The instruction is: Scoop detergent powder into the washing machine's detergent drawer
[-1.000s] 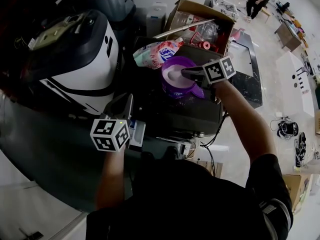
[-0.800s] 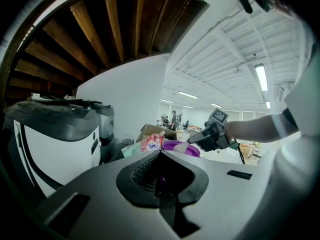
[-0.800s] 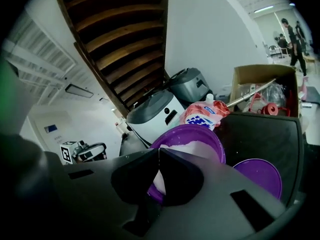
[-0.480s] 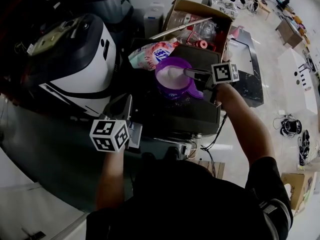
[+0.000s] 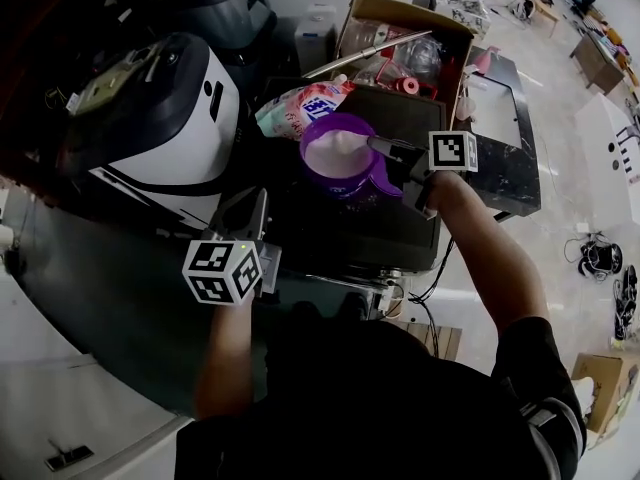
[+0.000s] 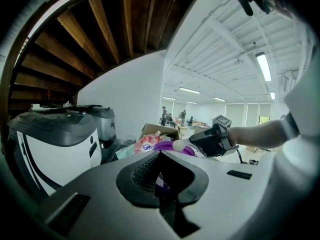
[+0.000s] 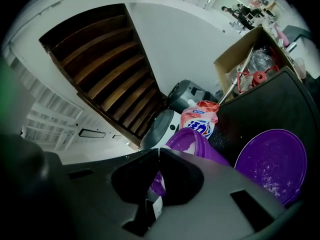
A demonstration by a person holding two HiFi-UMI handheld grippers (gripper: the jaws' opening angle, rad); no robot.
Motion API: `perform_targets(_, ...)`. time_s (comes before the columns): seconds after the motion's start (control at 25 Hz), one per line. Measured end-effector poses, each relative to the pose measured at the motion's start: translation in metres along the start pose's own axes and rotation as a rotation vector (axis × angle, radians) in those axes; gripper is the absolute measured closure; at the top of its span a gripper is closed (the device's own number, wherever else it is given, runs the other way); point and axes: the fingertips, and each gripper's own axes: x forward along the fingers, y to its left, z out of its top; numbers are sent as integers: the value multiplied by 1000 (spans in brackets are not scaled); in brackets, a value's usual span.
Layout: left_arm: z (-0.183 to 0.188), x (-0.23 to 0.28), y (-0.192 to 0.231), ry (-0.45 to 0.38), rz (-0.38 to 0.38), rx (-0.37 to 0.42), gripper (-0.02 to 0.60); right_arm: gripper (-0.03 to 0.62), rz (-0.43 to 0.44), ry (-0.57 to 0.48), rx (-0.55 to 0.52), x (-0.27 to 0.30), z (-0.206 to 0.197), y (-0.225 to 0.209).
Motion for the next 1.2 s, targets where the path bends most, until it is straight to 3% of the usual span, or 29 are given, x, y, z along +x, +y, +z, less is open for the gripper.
perform_targets(0.2,1,-2,-3,6,8,13,574,575,15,-45,40,-7,2,-2)
perform_targets(0.44,5,-8,17,-11,3,18,574,576,-19,-78,15,-4,4,9)
perform_targets(0.72,0,-22,59,-29,-50,36,574,576,-52,-146,-39,19,2,52)
perform_targets(1.2,-15,-77,141,-31,-128,57,574,576,23,-204,-33,95,-53,138)
